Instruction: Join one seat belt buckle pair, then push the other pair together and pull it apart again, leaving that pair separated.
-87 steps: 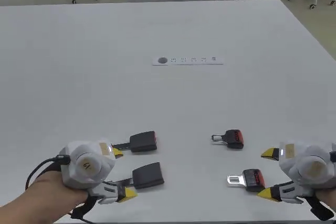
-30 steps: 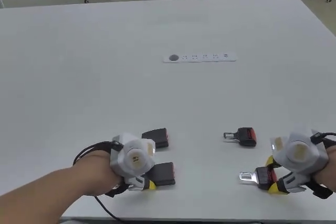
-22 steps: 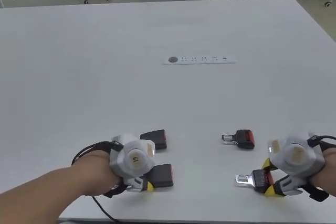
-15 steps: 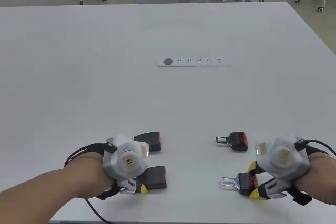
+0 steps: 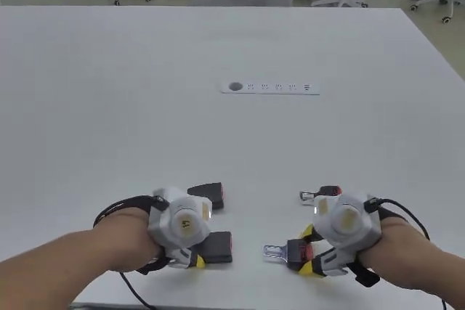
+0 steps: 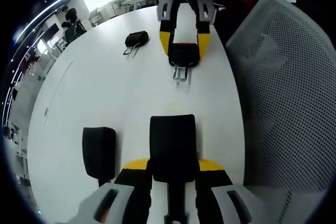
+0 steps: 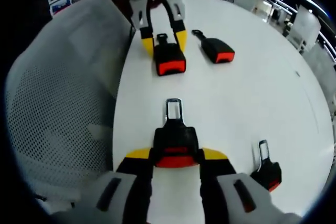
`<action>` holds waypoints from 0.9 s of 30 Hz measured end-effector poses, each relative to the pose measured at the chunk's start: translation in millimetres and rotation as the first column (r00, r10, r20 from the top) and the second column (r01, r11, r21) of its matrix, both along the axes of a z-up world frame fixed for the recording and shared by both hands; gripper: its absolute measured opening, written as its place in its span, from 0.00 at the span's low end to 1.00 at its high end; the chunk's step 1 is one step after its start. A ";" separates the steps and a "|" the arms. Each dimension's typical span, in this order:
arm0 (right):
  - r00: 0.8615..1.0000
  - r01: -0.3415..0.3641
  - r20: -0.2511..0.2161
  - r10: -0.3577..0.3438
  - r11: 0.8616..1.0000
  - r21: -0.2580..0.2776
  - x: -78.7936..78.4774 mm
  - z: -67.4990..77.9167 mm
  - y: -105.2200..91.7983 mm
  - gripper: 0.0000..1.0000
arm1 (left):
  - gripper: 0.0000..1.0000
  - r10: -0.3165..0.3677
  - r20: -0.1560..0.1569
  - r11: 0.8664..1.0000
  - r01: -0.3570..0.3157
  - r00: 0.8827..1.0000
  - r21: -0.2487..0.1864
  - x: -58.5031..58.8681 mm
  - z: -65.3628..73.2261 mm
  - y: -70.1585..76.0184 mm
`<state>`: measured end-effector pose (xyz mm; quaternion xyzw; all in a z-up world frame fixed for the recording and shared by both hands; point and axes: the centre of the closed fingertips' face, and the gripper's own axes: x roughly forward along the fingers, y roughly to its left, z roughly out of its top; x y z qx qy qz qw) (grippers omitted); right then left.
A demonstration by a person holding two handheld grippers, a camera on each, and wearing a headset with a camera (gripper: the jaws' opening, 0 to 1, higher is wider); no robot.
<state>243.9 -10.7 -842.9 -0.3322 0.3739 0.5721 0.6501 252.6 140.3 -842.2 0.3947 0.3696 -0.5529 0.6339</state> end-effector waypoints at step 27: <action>0.998 -0.038 0.044 0.037 0.999 0.029 8.3 1.9 54.3 0.34 | 0.32 -0.018 -0.016 0.999 0.019 1.000 0.044 -0.3 -1.7 -0.6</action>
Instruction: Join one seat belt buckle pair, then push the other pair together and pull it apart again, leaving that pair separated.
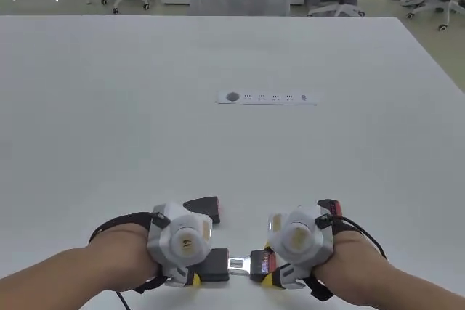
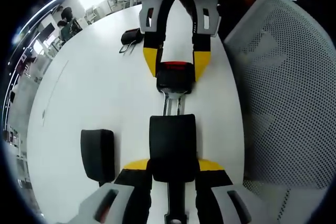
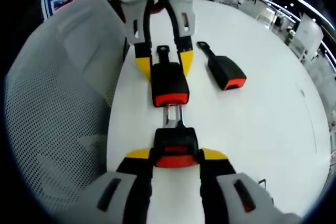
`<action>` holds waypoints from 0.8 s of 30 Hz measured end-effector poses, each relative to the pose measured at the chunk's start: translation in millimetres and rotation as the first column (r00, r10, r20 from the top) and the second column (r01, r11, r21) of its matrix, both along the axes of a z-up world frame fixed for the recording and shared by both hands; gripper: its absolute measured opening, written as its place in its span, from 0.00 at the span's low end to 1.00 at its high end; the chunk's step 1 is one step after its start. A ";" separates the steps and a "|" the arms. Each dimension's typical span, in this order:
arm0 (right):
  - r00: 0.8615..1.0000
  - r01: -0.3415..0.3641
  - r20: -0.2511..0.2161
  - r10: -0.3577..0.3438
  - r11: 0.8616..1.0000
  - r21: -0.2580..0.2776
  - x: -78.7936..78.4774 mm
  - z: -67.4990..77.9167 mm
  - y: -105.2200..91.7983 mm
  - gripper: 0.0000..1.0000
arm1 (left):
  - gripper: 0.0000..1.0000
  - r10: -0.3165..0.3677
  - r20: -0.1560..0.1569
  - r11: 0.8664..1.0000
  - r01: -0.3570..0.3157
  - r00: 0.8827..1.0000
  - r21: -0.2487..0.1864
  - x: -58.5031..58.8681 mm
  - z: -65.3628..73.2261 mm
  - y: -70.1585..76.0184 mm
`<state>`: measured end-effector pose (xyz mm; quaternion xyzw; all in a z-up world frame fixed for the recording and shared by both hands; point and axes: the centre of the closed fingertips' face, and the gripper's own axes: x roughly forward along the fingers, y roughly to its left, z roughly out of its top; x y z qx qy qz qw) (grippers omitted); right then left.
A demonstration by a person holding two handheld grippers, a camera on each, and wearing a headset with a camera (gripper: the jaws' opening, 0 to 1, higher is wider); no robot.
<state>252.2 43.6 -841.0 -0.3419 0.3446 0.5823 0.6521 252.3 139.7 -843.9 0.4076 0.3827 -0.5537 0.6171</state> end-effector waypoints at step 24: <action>0.998 -0.052 0.020 0.052 0.998 -0.021 -0.8 -3.0 18.8 0.31 | 0.31 -0.052 -0.017 0.998 0.052 0.998 -0.030 -0.1 -0.2 -1.1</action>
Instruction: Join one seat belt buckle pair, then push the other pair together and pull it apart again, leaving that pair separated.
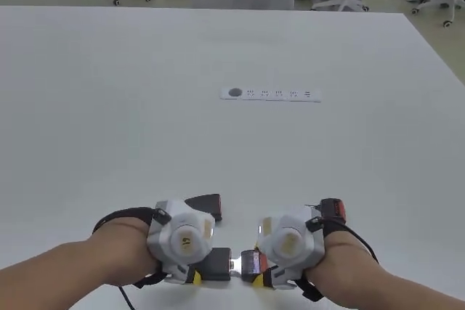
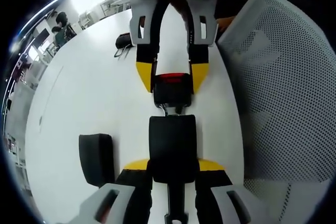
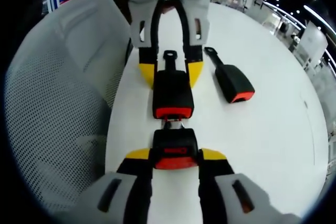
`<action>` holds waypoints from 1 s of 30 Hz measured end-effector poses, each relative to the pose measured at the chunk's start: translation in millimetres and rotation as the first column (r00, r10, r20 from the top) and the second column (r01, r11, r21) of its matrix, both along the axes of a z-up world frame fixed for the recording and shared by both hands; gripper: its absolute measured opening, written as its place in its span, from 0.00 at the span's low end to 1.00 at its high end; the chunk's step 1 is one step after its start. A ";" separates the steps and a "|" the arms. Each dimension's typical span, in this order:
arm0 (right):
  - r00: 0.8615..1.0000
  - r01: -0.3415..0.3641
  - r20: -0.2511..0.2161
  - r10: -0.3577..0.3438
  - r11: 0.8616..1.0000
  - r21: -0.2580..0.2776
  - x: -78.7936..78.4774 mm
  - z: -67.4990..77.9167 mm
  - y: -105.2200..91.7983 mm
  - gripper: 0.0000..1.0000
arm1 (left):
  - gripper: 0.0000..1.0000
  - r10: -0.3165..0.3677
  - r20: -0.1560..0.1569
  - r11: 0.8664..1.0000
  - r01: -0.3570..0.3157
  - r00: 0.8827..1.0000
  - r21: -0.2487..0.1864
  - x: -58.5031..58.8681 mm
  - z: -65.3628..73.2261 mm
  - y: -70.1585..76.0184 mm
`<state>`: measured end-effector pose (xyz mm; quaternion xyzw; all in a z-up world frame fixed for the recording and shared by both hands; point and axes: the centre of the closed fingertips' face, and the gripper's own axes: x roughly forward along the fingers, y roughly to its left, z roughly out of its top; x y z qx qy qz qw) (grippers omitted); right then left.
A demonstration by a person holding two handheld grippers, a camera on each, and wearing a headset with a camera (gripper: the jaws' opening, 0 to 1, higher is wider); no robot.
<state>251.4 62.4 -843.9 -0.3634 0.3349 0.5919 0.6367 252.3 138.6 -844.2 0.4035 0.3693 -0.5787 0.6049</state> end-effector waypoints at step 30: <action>1.000 -0.008 0.009 0.008 0.999 0.035 -1.3 1.0 10.7 0.32 | 0.31 0.021 0.009 1.000 -0.021 1.000 -0.004 0.2 0.9 3.0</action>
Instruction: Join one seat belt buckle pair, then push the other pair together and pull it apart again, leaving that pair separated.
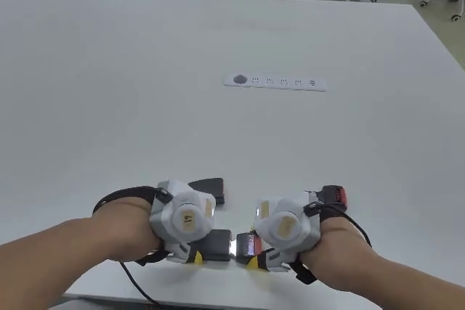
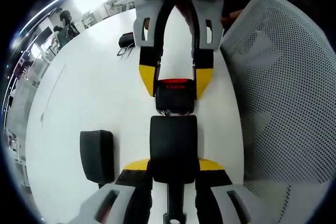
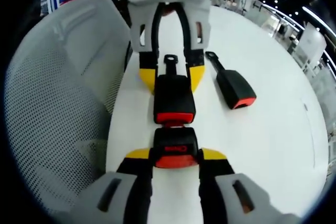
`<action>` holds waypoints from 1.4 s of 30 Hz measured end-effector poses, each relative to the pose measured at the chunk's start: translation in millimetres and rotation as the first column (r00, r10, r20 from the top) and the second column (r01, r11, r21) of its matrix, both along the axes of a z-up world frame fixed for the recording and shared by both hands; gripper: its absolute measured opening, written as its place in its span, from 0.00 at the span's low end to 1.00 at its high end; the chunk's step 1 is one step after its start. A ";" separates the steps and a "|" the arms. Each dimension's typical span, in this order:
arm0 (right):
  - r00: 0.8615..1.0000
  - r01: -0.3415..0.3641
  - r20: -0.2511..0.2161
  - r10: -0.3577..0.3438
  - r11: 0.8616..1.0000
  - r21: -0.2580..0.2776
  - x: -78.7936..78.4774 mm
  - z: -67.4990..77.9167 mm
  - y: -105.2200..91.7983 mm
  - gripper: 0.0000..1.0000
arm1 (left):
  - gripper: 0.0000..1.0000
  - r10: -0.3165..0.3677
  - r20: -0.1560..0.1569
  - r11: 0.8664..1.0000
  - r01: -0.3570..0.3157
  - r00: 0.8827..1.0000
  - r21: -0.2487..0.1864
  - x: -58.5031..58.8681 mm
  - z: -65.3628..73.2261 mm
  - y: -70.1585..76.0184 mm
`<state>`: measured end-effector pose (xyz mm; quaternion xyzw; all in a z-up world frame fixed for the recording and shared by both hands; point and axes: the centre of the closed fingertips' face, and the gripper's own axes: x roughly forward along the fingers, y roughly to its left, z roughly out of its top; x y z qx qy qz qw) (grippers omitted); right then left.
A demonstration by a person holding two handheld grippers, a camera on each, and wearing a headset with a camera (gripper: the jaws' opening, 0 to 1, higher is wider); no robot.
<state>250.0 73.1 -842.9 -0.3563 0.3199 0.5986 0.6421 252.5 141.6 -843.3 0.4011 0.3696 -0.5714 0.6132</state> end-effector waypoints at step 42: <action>0.998 0.051 0.032 -0.051 0.999 -0.002 23.6 32.6 -37.3 0.49 | 0.55 0.204 0.062 0.977 -0.199 0.977 -0.078 58.8 48.6 16.0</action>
